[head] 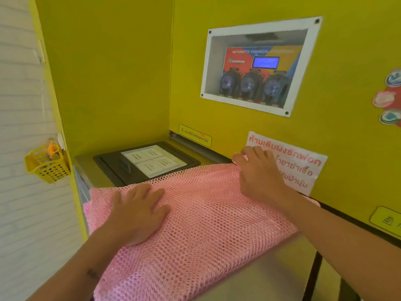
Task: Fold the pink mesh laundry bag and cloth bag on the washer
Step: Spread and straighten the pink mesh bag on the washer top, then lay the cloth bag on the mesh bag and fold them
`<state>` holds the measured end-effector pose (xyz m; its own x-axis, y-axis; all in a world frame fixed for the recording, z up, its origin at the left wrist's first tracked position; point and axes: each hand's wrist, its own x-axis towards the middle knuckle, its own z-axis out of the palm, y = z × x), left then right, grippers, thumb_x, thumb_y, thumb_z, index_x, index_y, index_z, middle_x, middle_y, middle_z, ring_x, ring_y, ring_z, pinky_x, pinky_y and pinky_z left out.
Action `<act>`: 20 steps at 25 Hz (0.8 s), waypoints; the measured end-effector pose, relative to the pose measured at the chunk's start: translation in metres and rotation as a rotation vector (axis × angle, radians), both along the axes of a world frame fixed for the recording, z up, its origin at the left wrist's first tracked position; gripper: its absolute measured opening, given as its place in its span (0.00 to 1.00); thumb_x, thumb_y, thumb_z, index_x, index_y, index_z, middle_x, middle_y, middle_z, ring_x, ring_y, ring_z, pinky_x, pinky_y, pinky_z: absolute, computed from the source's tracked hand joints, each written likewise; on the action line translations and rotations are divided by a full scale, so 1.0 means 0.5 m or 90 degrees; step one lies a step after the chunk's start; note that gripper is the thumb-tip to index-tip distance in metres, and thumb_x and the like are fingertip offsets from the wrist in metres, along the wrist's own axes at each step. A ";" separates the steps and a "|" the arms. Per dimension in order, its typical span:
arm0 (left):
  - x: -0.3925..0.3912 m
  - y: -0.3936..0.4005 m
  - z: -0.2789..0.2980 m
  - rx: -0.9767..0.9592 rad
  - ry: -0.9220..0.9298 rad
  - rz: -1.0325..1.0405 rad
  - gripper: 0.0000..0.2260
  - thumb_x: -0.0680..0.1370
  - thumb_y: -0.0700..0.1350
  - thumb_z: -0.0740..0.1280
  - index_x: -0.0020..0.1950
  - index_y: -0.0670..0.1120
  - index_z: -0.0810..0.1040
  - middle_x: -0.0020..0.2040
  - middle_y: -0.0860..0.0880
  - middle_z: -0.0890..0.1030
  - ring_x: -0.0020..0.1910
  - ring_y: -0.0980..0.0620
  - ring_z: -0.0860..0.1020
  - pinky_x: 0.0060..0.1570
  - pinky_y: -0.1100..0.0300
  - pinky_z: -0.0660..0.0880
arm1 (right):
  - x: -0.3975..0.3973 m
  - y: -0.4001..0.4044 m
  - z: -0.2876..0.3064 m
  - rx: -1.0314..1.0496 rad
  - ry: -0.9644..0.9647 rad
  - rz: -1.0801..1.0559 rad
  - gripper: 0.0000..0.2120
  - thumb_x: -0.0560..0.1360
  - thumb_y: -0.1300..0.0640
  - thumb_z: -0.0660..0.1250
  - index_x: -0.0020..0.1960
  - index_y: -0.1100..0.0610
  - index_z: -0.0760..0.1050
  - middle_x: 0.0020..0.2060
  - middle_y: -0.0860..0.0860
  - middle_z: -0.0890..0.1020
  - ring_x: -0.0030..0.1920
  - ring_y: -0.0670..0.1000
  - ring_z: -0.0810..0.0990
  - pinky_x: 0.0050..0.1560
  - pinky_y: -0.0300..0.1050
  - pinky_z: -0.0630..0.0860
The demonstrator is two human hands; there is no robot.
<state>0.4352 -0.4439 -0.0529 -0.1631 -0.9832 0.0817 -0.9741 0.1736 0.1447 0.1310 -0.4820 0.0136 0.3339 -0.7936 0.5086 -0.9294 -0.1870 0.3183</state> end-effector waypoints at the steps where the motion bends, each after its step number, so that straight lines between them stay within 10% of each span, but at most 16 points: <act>1: -0.001 0.001 0.000 0.000 -0.003 0.001 0.52 0.57 0.75 0.21 0.78 0.62 0.51 0.80 0.52 0.52 0.79 0.48 0.51 0.74 0.36 0.45 | 0.004 0.016 -0.004 0.070 -0.058 0.033 0.20 0.74 0.56 0.63 0.66 0.51 0.74 0.64 0.52 0.75 0.63 0.56 0.71 0.64 0.55 0.66; 5: 0.002 -0.003 -0.001 -0.008 -0.007 0.005 0.50 0.60 0.76 0.24 0.77 0.62 0.52 0.80 0.52 0.54 0.78 0.49 0.54 0.74 0.38 0.49 | -0.016 0.052 -0.037 0.494 -0.156 -0.033 0.28 0.80 0.38 0.55 0.78 0.45 0.60 0.78 0.50 0.62 0.77 0.53 0.59 0.76 0.60 0.56; 16: -0.049 0.038 0.061 -0.209 -0.042 0.045 0.14 0.76 0.49 0.64 0.61 0.51 0.78 0.61 0.48 0.80 0.55 0.48 0.79 0.60 0.43 0.75 | -0.202 0.212 0.053 0.433 -0.170 -0.141 0.24 0.76 0.45 0.62 0.71 0.47 0.69 0.71 0.50 0.72 0.68 0.54 0.71 0.67 0.53 0.71; 20: -0.234 0.142 0.116 -0.313 0.203 -0.158 0.13 0.74 0.39 0.68 0.56 0.49 0.81 0.56 0.47 0.83 0.47 0.48 0.81 0.50 0.48 0.80 | -0.349 0.377 0.124 0.466 -0.130 -0.248 0.25 0.77 0.44 0.64 0.72 0.47 0.68 0.72 0.50 0.71 0.69 0.55 0.72 0.67 0.55 0.71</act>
